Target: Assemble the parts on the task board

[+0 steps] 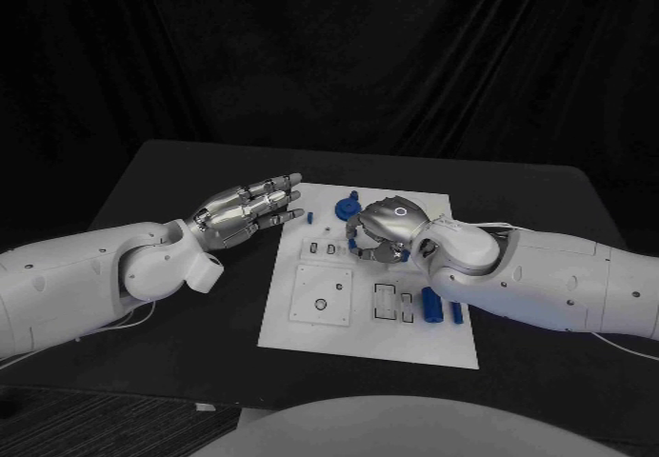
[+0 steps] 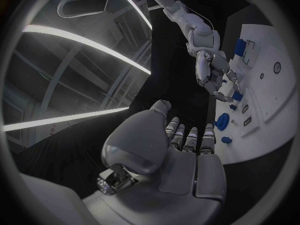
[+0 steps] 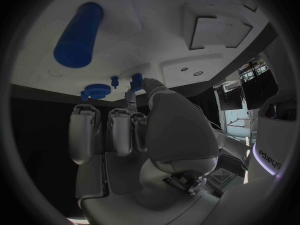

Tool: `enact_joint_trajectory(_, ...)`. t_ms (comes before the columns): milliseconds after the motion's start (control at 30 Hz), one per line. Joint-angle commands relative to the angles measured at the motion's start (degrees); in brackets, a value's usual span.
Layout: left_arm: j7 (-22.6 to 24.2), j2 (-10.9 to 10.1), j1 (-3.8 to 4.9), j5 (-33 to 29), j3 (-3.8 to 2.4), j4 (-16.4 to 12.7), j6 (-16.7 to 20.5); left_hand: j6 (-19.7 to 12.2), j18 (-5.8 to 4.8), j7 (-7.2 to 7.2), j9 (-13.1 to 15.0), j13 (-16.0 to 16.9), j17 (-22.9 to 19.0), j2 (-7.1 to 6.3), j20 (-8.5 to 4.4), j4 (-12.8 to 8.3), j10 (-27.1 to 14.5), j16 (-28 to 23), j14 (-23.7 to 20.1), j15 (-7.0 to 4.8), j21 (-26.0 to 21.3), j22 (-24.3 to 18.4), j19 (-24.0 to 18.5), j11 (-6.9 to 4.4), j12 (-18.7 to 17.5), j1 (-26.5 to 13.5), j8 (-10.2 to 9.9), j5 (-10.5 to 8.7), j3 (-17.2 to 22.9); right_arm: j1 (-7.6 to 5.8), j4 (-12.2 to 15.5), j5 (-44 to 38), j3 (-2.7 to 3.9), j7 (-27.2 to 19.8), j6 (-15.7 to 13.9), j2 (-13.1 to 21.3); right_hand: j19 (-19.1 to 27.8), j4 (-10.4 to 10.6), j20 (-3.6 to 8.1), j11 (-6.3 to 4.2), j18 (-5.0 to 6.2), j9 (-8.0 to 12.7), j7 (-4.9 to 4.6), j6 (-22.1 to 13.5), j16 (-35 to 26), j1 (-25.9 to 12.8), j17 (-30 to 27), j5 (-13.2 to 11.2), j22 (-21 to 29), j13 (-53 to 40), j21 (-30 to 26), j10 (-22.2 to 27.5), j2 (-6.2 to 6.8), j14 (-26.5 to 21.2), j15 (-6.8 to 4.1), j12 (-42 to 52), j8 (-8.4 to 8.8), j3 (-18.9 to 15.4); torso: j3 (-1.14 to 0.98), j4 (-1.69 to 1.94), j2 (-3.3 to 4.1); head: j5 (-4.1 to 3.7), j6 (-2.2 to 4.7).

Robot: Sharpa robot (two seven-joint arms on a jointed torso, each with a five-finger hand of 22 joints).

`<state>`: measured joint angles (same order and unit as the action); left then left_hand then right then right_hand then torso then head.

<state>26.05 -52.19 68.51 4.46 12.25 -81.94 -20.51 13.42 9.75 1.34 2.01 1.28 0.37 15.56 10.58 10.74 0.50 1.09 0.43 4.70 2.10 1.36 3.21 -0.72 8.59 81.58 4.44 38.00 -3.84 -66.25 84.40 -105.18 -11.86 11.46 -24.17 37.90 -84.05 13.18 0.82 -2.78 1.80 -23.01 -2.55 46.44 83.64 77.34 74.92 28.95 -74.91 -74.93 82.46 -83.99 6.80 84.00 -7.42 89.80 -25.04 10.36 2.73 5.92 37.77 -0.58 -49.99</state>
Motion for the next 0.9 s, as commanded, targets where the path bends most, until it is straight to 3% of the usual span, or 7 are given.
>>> enact_joint_trajectory(33,0.46,0.08,-0.12,-0.08,-0.05,-0.04,-0.96,-0.18,0.28,0.14,0.08,0.08,0.07,0.26,0.47,-0.1,-0.02,0.16,0.06,0.42,0.24,0.07,-0.08,0.47,0.23,0.07,0.24,0.29,0.44,0.29,-0.15,-0.53,-0.06,1.29,0.97,-0.06,-2.75,-0.65,-0.42,0.25,0.3,0.25,-0.05,-0.96,-0.31,-0.42,2.13,-1.5,-11.86,-15.07,-0.3,-6.01,-0.16,3.69,0.59,0.2,0.68,0.04,0.0,0.02,0.0,0.04,-0.01)
enact_joint_trajectory(500,0.38,0.13,-0.23,-0.08,-0.05,0.13,-1.11,-0.18,0.28,0.14,0.08,0.08,0.07,0.26,0.47,-0.1,-0.02,0.16,0.06,0.42,0.24,0.07,-0.08,0.47,0.23,0.07,0.24,0.29,0.44,0.33,-0.44,-0.53,-0.06,1.04,1.28,-0.19,-2.78,-1.42,-0.54,0.38,0.31,1.86,-0.21,-3.47,-0.4,-1.47,1.92,-4.26,-11.9,-15.07,-0.45,-6.01,-0.07,3.69,0.72,0.2,3.37,0.15,0.02,-0.01,-0.01,0.11,-0.01)
enact_joint_trajectory(700,0.36,0.11,-0.3,-0.08,-0.05,0.15,-1.15,-0.18,0.28,0.14,0.08,0.08,0.07,0.26,0.47,-0.1,-0.02,0.16,0.06,0.42,0.24,0.07,-0.08,0.47,0.23,0.07,0.24,0.29,0.44,0.34,-0.54,-0.53,-0.06,1.0,1.36,-0.25,-2.78,-1.91,-0.56,0.32,0.34,3.11,-0.11,-4.52,-0.44,-2.02,1.81,-6.96,-11.91,-15.07,-0.62,-6.01,0.0,3.69,0.71,0.2,5.55,0.13,0.04,0.02,0.0,0.12,-0.01)
enact_joint_trajectory(800,0.34,0.12,-0.33,-0.08,-0.05,0.18,-1.18,-0.18,0.28,0.14,0.08,0.08,0.07,0.26,0.47,-0.1,-0.02,0.16,0.06,0.42,0.24,0.07,-0.08,0.47,0.23,0.07,0.24,0.29,0.44,0.34,-0.58,-0.53,-0.06,1.0,1.41,-0.27,-2.77,-2.04,-0.55,0.29,0.34,3.41,-0.07,-4.76,-0.44,-2.11,1.78,-7.42,-11.91,-15.07,-0.66,-6.01,-0.04,3.69,0.69,0.2,6.08,0.12,0.03,0.0,0.0,0.11,-0.01)
enact_joint_trajectory(900,0.33,0.17,-0.37,-0.08,-0.05,0.24,-1.23,-0.18,0.28,0.14,0.08,0.08,0.07,0.26,0.47,-0.1,-0.02,0.16,0.06,0.42,0.24,0.07,-0.08,0.47,0.23,0.07,0.24,0.29,0.44,0.34,-0.64,-0.53,-0.06,1.02,1.52,-0.3,-2.79,-2.39,-0.5,0.21,0.34,4.37,0.03,-5.76,-0.49,-2.28,1.68,-8.04,-11.95,-15.07,-0.7,-6.01,-0.12,3.67,0.64,0.2,7.7,0.09,0.02,-0.01,-0.01,0.12,-0.01)
